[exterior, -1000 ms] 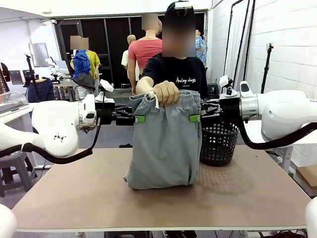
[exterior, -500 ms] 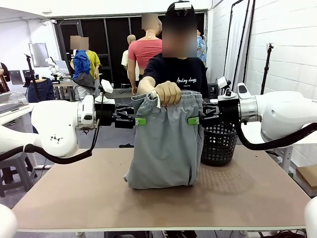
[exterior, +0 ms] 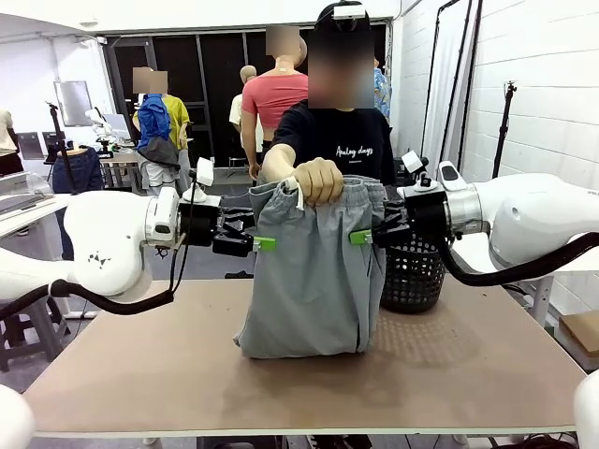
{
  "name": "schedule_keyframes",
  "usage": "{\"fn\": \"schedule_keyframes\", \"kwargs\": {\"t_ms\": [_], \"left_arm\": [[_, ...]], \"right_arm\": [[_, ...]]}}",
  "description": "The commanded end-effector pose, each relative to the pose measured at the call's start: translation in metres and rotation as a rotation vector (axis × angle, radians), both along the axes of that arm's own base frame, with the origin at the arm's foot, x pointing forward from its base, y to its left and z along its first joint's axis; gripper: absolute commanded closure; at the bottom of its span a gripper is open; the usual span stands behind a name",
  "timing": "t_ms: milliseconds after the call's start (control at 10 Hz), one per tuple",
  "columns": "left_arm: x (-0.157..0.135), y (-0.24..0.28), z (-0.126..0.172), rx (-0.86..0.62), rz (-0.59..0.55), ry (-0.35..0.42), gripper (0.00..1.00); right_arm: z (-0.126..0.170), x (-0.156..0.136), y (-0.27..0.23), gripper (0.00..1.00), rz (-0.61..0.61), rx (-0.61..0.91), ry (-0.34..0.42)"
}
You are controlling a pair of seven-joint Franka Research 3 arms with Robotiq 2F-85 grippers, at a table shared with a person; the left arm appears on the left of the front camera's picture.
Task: Fold the training pants.
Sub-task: Release the ends of the Training pants and then grab the overlapped ends.
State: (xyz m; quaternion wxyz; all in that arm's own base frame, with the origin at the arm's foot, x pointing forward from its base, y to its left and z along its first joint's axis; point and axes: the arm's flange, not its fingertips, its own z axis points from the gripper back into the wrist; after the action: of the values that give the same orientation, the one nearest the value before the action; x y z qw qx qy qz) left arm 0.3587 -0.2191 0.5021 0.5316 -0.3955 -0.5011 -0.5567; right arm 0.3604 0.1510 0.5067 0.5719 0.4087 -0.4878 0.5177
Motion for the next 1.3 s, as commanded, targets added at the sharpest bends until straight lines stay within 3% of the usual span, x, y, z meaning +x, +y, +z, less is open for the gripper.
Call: {"fn": "schedule_keyframes", "kwargs": {"t_ms": [0,500,800,1200], "left_arm": [[-0.013,0.007,-0.014,-0.009,0.002,0.0,0.0],[0.002,-0.015,-0.018,0.006,0.09,0.017,0.0],[0.004,-0.021,-0.017,0.019,0.063,0.025,0.0],[0.003,-0.032,-0.01,-0.04,0.022,0.052,0.0]], "right_arm": [[-0.018,-0.017,-0.002,0.0,0.006,0.011,0.019],[-0.026,-0.026,0.017,0.0,0.138,0.071,0.103],[-0.027,-0.029,0.025,0.0,0.135,0.082,0.101],[-0.03,-0.026,0.044,0.0,0.068,0.071,0.041]]}}
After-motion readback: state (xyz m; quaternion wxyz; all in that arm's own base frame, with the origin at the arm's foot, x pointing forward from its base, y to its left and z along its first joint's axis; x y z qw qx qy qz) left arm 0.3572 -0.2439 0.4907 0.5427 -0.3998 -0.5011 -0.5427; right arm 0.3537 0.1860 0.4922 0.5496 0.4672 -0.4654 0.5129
